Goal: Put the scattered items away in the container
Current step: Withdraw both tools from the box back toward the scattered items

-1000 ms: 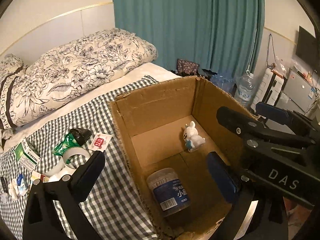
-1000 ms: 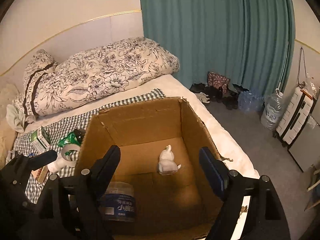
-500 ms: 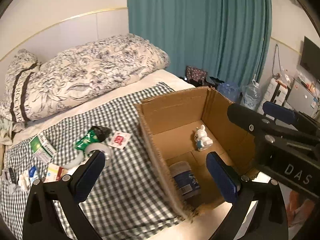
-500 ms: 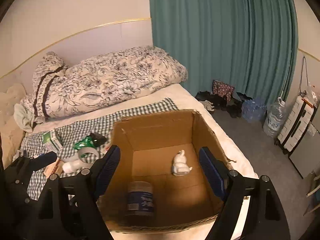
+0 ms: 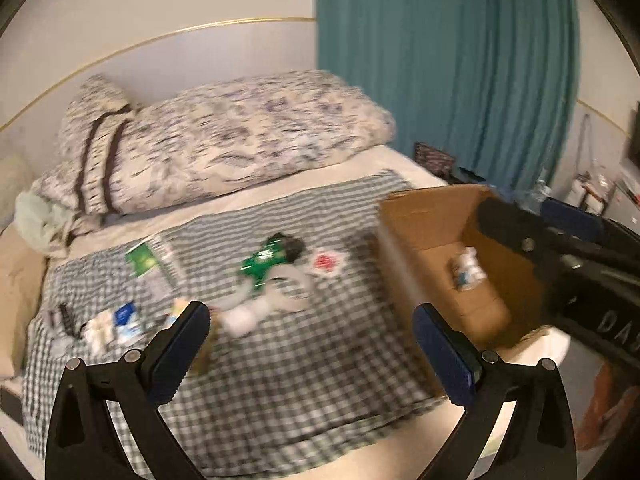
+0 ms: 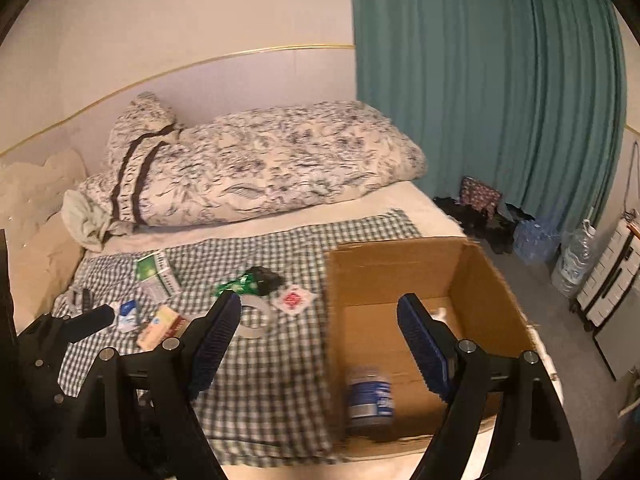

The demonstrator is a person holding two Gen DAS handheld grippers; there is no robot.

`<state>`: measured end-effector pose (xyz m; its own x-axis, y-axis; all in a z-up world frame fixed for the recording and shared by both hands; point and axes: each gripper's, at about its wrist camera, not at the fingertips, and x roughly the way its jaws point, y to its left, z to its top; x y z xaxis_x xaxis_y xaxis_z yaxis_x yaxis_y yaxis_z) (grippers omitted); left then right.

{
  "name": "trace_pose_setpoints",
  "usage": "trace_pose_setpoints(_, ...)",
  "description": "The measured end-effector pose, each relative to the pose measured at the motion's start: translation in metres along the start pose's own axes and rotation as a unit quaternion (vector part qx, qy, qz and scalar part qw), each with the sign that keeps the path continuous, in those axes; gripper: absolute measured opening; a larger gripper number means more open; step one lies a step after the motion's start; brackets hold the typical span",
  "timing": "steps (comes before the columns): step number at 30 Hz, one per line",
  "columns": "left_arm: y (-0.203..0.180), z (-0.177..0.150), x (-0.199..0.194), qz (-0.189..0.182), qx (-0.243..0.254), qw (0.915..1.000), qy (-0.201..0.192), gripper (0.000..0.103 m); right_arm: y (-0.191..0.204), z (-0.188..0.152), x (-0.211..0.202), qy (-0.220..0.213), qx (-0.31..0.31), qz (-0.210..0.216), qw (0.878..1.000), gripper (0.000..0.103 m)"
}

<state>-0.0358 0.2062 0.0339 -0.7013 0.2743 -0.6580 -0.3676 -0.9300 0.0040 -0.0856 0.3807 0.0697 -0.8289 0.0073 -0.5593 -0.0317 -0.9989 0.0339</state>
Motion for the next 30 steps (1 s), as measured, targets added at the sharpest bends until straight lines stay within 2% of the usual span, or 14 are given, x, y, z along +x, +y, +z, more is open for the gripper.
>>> trace_pose_setpoints(7,0.084,-0.018,-0.002,0.064,-0.047,0.9968,0.006,0.103,0.067,-0.003,0.024,0.02,-0.032,0.039,0.999,0.081)
trace_pose_setpoints(13,0.149,-0.038,0.002,0.089,-0.097,0.9912,0.015,0.103,0.111,-0.007,0.041,0.036,-0.052,0.067,0.996,0.081)
trace_pose_setpoints(17,0.177,-0.05,0.014,0.104,-0.12,0.987,0.027,0.103,0.132,-0.012,0.058,0.052,-0.066,0.07,0.994,0.081)
trace_pose_setpoints(23,0.187,-0.062,0.047,0.101,-0.118,0.9868,0.046,0.103,0.148,-0.025,0.088,0.076,-0.081,0.067,0.992,0.081)
trace_pose_setpoints(30,0.174,-0.063,0.1,0.083,-0.086,0.9905,0.067,0.103,0.143,-0.032,0.132,0.102,-0.076,0.054,0.99,0.081)
